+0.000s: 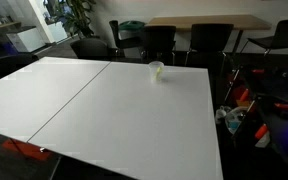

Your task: Put the marker in the cup on the table

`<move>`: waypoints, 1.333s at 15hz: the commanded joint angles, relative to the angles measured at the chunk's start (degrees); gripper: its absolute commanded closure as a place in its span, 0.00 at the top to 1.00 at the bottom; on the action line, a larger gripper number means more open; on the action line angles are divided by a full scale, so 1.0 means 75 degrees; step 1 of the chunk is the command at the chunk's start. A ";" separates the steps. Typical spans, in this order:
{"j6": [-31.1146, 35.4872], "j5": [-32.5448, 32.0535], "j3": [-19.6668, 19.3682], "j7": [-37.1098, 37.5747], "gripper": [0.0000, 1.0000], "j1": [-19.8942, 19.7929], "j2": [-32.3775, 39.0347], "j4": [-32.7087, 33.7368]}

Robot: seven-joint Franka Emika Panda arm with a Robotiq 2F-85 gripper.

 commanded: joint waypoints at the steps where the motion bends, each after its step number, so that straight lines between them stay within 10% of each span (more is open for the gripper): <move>1: -0.0011 -0.0038 -0.0042 0.0029 1.00 0.0046 0.0017 0.0012; 10: -0.0106 -0.0319 -0.0155 0.0016 1.00 -0.0136 -0.0097 0.0194; 20: -0.0419 -0.0870 -0.1562 -0.0286 1.00 -0.1358 0.0204 0.1406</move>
